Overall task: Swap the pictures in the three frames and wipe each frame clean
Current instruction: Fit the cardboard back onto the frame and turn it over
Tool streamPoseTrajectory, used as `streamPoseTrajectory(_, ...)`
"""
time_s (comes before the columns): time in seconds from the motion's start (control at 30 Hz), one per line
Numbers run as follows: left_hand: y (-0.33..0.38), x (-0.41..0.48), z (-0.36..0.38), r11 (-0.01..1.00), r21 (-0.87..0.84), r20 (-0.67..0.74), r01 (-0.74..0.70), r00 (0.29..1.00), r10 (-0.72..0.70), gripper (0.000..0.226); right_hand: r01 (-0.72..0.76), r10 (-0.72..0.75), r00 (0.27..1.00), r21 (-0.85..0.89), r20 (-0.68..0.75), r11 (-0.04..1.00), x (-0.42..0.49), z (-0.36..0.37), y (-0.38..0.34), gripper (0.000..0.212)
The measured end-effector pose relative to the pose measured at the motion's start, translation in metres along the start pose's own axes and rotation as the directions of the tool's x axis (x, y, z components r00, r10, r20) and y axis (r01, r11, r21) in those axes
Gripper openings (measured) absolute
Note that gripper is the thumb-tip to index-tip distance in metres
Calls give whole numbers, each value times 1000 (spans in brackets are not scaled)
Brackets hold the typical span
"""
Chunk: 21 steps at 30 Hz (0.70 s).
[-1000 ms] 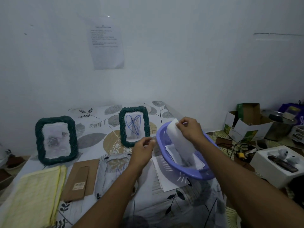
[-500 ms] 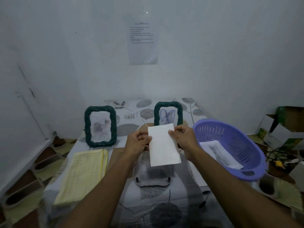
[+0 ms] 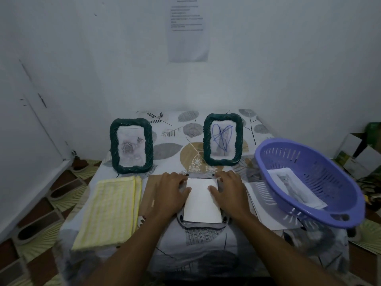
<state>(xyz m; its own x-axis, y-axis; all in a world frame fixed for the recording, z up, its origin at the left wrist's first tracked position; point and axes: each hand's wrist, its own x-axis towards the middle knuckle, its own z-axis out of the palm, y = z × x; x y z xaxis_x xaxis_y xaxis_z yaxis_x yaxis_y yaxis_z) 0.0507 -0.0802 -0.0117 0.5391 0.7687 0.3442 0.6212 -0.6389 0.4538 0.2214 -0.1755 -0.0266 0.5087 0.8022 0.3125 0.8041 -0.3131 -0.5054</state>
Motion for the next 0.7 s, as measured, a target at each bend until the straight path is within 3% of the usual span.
streamPoseTrajectory(0.3, -13, -5, 13, 995, -103, -2, 14, 1000, -14, 61, -6, 0, 1000, 264, 25, 965, -4, -2, 15, 19)
streamPoseTrajectory(0.7, -17, -4, 19, 998, -54, 21, 32, 999, -31, 46, -16, 19, 1000, 213, -10, 977, -3, 3, 14, 29)
